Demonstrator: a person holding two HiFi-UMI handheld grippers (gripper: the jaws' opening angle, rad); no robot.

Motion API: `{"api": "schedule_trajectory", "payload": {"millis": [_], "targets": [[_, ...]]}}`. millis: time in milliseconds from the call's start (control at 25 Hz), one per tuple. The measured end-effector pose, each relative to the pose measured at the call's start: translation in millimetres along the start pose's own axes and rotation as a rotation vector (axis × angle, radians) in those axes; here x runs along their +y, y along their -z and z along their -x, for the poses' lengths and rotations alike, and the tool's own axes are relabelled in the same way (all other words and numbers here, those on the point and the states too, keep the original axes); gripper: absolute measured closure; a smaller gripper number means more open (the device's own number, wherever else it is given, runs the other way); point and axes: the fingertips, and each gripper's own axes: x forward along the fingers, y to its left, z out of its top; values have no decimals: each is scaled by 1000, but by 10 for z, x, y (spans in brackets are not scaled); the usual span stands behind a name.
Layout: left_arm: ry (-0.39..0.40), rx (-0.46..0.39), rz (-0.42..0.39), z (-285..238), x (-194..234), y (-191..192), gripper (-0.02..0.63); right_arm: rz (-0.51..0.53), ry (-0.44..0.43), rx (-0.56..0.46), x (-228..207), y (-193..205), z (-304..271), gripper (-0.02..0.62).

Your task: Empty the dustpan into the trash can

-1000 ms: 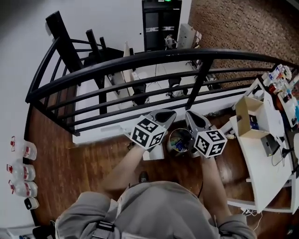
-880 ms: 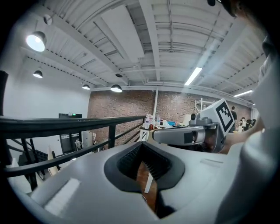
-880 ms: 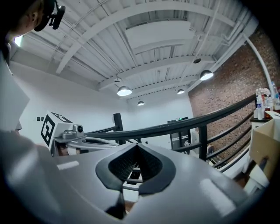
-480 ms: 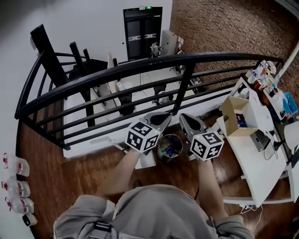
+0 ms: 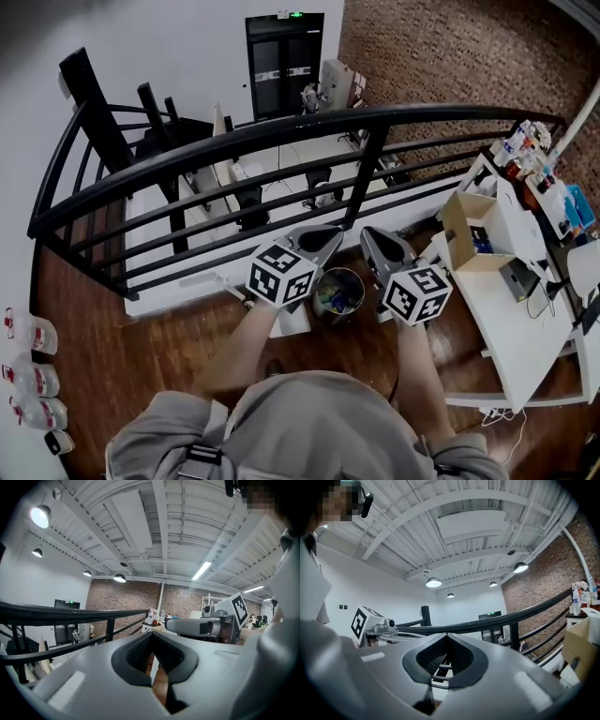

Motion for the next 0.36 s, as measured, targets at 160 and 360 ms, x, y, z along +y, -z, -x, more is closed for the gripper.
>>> {"api": "schedule_trajectory", "payload": {"millis": [160, 360], "targets": [[-1, 0, 5, -7, -34, -7, 600, -9, 4, -2, 3, -27, 49, 584], [8, 15, 12, -31, -69, 52, 600, -18, 7, -5, -9, -40, 65, 584]]}}
